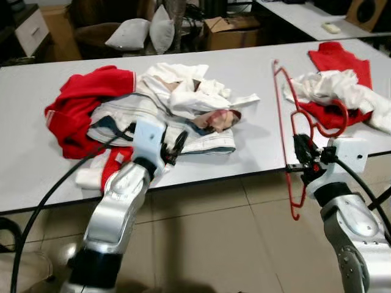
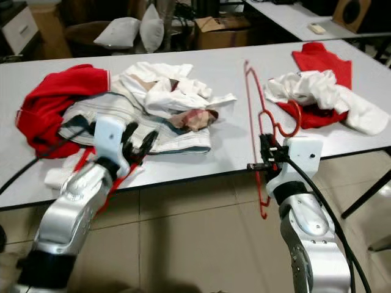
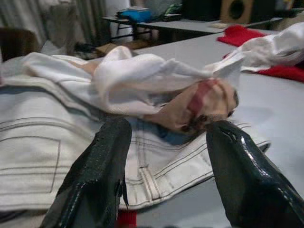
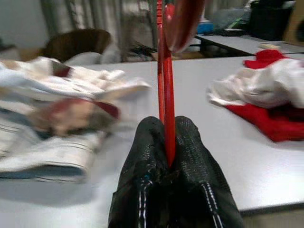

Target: Hang hanger

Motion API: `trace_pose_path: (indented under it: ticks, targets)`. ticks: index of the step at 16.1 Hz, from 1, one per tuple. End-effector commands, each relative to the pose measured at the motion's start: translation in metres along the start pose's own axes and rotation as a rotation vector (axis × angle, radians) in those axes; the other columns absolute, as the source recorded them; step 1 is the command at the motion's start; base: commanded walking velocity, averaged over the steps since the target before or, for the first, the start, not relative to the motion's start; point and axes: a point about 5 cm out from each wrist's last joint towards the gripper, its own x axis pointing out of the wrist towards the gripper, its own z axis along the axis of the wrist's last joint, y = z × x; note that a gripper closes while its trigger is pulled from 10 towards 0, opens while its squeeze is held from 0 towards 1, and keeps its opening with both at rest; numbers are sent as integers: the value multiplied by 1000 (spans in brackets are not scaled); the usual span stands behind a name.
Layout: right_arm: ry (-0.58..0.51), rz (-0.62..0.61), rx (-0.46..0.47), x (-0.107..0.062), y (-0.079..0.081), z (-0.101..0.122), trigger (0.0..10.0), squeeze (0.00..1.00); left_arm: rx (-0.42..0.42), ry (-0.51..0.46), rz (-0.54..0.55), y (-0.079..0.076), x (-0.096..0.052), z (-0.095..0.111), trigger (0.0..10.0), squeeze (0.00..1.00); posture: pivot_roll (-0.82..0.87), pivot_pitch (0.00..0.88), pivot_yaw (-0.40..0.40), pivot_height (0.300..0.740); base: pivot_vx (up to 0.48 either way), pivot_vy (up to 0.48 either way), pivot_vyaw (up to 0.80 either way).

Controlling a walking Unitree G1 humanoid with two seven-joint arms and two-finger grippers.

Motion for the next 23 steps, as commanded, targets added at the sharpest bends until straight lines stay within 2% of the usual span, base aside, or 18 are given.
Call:
trace_pose_path:
  ticks: [1, 3, 6, 8, 10, 13, 18, 23]
  targets:
    - [2, -43, -29, 0, -9, 0, 10000, 0, 22, -36, 18, -2, -1, 9, 10000, 0, -10, 0, -11, 740, 0, -458, 0]
    - [7, -26, -84, 2, -11, -1, 10000, 0, 42, -75, 33, 1, -6, 13, 10000, 0, -8, 0, -8, 740, 0, 0, 0]
    - [6, -35, -62, -1, -10, -3, 10000, 0, 113, -105, 73, 4, -8, 14, 10000, 0, -12, 0, 11, 740, 0, 0, 0]
    - [16, -26, -55, -3, -6, -7, 10000, 0, 59, -77, 47, 1, -7, 11, 10000, 0, -11, 0, 17, 740, 0, 0, 0]
    - [38, 3, -57, -3, -3, -12, 10000, 0, 85, -38, 59, 3, -6, 8, 10000, 0, -9, 0, 20, 740, 0, 0, 0]
    - [49, 37, -40, -3, 3, -14, 10000, 0, 89, -76, 65, 4, -6, 9, 10000, 0, -9, 0, 17, 740, 174, 0, 0]
    - [65, 49, -81, 2, 7, -18, 10000, 0, 80, -45, 135, 12, -6, 4, 10000, 0, -5, 0, 10, 740, 371, 0, -90]
    - [65, 54, -91, 5, 7, -19, 10000, 0, 83, -28, 150, 15, -6, 0, 10000, 0, -7, 0, 11, 740, 406, 0, 0]
